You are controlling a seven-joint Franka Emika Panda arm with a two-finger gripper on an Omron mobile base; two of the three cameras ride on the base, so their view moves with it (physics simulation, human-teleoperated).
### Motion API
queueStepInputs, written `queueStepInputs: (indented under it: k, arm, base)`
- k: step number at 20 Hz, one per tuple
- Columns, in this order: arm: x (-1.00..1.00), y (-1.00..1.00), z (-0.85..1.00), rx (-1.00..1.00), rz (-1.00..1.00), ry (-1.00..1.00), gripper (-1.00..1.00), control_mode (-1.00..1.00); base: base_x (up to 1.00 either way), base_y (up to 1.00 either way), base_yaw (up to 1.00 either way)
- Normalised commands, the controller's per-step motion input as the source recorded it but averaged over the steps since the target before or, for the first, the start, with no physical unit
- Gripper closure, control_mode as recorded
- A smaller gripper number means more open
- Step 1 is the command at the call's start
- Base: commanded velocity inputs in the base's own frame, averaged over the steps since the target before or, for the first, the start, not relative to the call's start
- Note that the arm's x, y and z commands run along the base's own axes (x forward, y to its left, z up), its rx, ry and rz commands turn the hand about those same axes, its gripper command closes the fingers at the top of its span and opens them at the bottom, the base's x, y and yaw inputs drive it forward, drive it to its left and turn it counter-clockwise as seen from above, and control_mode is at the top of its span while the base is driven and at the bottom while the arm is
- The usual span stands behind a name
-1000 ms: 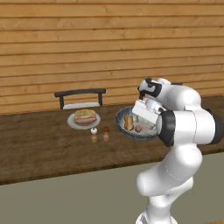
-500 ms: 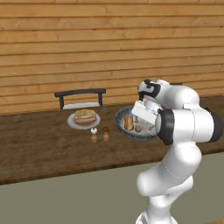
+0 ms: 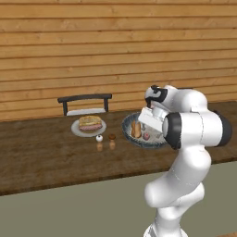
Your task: Place one bun and one sausage from the bowl on each plate.
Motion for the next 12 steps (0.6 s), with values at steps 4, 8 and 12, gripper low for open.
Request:
queueStepInputs:
  k: [4, 8, 12]
  arm:
    - [0.00, 0.00, -0.13, 0.00, 0.00, 0.00, -1.00, -1.00]
    - [0.02, 0.00, -0.05, 0.00, 0.00, 0.00, -1.00, -1.00]
    - [0.02, 0.01, -0.04, -0.01, 0.00, 0.00, -1.00, -1.00]
  base:
    - [0.00, 0.00, 0.00]
    - [0.00, 0.00, 0.00]
    - [0.00, 0.00, 0.00]
